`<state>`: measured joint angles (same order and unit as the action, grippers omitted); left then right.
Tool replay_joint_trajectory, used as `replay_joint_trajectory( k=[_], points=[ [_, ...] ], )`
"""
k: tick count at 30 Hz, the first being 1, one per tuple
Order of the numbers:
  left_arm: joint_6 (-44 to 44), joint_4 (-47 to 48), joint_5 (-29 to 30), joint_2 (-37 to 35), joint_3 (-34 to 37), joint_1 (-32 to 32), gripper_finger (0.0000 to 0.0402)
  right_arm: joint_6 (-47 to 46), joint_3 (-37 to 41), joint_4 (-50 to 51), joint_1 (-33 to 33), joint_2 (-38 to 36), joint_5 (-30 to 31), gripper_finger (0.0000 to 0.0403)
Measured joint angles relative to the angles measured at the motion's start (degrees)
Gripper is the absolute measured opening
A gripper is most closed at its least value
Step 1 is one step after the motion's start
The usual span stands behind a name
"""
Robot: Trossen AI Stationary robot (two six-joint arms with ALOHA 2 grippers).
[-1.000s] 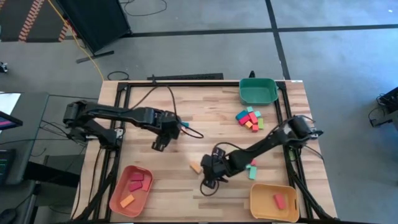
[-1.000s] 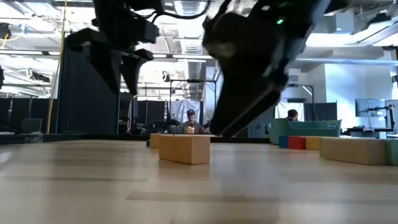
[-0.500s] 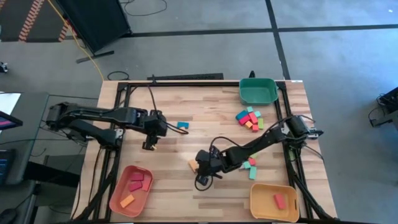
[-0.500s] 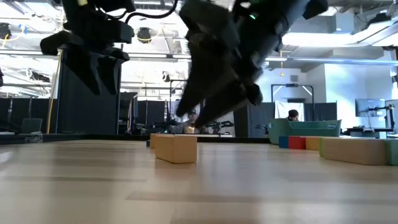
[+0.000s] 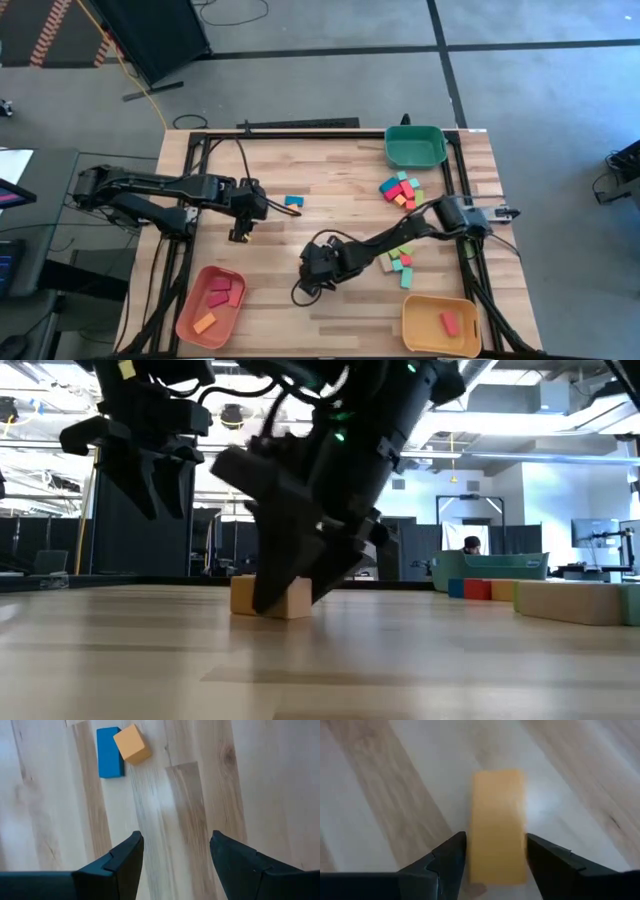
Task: Sort blocks by size
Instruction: Put the large yellow rectangular block into the yellow bin
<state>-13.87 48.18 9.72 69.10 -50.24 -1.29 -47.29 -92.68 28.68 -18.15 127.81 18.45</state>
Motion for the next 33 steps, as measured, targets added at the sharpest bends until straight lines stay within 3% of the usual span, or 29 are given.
replay_joint_trajectory(
  k=[6,12,21,33],
  points=[
    [0.1,-0.3,0.0,0.0,0.0,0.8,0.0218,3.2,-2.8,4.1,-0.1,1.8,1.2,0.0226],
    [0.2,-1.7,-0.5,0.0,0.0,1.0,0.0218,6.7,-2.8,4.4,-0.1,1.6,2.3,0.0159],
    [0.2,-3.1,-1.2,0.0,0.0,1.0,0.0218,6.3,-2.6,14.6,-2.0,-1.2,2.5,0.0158],
    [-0.7,-13.1,-3.1,0.2,3.6,1.0,0.0218,-3.0,-2.7,32.5,-9.7,-14.5,5.9,0.0160]
  ],
)
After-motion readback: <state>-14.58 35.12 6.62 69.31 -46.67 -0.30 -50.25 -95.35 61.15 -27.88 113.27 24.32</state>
